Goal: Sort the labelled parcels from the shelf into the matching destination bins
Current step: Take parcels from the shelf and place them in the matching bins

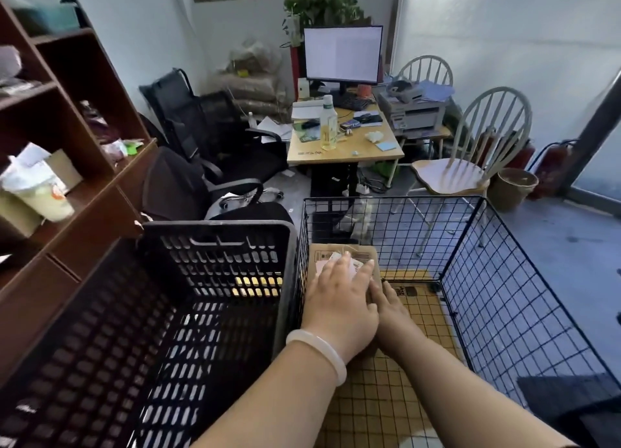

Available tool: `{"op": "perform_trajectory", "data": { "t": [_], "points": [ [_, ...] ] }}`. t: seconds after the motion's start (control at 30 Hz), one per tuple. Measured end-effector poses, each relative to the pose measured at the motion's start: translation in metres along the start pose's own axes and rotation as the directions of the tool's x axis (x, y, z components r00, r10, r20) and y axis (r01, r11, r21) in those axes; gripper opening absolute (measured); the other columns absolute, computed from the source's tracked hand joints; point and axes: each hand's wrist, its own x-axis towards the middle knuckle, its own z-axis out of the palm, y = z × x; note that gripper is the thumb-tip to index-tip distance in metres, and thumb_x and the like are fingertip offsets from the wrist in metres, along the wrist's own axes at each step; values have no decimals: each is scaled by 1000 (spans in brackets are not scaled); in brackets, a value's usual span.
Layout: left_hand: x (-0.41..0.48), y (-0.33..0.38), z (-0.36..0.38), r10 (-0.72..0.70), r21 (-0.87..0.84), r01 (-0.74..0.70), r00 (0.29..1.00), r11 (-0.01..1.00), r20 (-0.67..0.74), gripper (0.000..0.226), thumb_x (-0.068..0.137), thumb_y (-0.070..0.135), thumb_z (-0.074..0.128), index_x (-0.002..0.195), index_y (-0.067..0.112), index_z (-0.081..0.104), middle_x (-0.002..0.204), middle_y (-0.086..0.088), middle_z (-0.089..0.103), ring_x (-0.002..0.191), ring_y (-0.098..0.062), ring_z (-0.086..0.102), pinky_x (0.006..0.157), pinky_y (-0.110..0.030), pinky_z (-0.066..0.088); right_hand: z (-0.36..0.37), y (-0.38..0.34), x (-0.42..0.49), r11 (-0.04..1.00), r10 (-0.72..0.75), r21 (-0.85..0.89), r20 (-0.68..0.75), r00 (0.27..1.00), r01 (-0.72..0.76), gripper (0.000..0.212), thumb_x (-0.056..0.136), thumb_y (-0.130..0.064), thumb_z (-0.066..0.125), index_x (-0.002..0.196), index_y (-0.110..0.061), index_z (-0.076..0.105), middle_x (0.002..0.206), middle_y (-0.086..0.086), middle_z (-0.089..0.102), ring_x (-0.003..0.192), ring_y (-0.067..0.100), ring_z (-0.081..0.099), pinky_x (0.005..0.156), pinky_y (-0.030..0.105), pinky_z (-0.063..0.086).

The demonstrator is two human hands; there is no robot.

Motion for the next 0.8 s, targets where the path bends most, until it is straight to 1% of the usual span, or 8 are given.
{"op": "perform_trajectory", "data": {
  "t": [0.03, 0.13, 0.23, 0.3, 0.4, 0.5, 0.63, 0.8],
  "points": [
    [-3, -1, -3, 26, 10, -26, 999, 1000, -24, 64, 98, 37, 46, 155, 37, 16, 166, -3, 3, 152, -21, -1, 122, -41, 1, -3, -3, -6, 999, -5, -50, -13, 1000, 4, 92, 85, -53, 61, 151, -48, -2, 163, -7, -8, 150, 24, 4, 118, 48, 16],
    [-15, -8, -13, 92, 48, -89, 994, 995, -67, 65, 98, 39, 46, 155, 37, 16, 166, -2, 6, 152, -21, 0, 122, -43, 2, -10, -11, -29, 982, -79, -177, -91, 993, 61, 90, 84, -59, 59, 152, -47, 2, 164, -7, -4, 150, 22, 6, 118, 45, 16],
    [-29, -19, -23, 153, 57, -149, 986, 987, -62, 66, 98, 40, 45, 155, 38, 14, 166, -1, 5, 152, -20, 1, 122, -43, 3, -17, -16, -61, 944, -119, -323, -162, 980, 61, 85, 83, -69, 52, 152, -46, 8, 164, -7, -4, 150, 21, 3, 118, 45, 14],
    [-40, -25, -28, 197, 48, -195, 979, 980, -51, 66, 98, 41, 45, 156, 38, 14, 166, 0, 6, 152, -20, 1, 124, -44, 5, -22, -18, -87, 914, -153, -404, -227, 962, 50, 86, 82, -73, 50, 152, -45, 9, 164, -7, -6, 150, 20, -1, 118, 44, 8],
    [-56, -28, -33, 277, 50, -274, 959, 960, -55, 67, 97, 44, 46, 156, 36, 15, 166, 1, 6, 152, -18, 2, 124, -44, 4, -29, -19, -133, 898, -190, -440, -336, 923, 24, 89, 82, -72, 50, 151, -46, 2, 163, -8, -6, 149, 17, -5, 112, 37, -5],
    [-77, -21, -33, 375, 42, -373, 926, 927, -53, 71, 97, 48, 47, 156, 37, 9, 166, 3, 4, 152, -20, 0, 121, -41, 0, -24, -16, -190, 879, -201, -474, -470, 859, -54, 89, 82, -74, 45, 151, -45, -3, 163, -10, -3, 149, 15, -3, 110, 35, -7],
    [-119, 6, -27, 555, 41, -553, 831, 832, -33, 75, 96, 53, 48, 156, 39, 5, 166, 5, 3, 152, -20, -3, 121, -44, -2, 2, -1, -278, 882, -85, -413, -612, 786, -226, 89, 85, -73, 43, 151, -44, -10, 163, -7, -8, 149, 15, -11, 121, 42, -2],
    [-193, 59, -19, 737, -13, -739, 673, 674, -60, 74, 95, 60, 43, 155, 43, 3, 166, 6, -2, 152, -17, -10, 123, -43, -4, 20, 14, -401, 856, -16, -338, -775, 632, -392, 92, 85, -73, 45, 155, -38, -3, 164, -3, 2, 150, 15, -3, 121, 36, 1]
  ]
}}
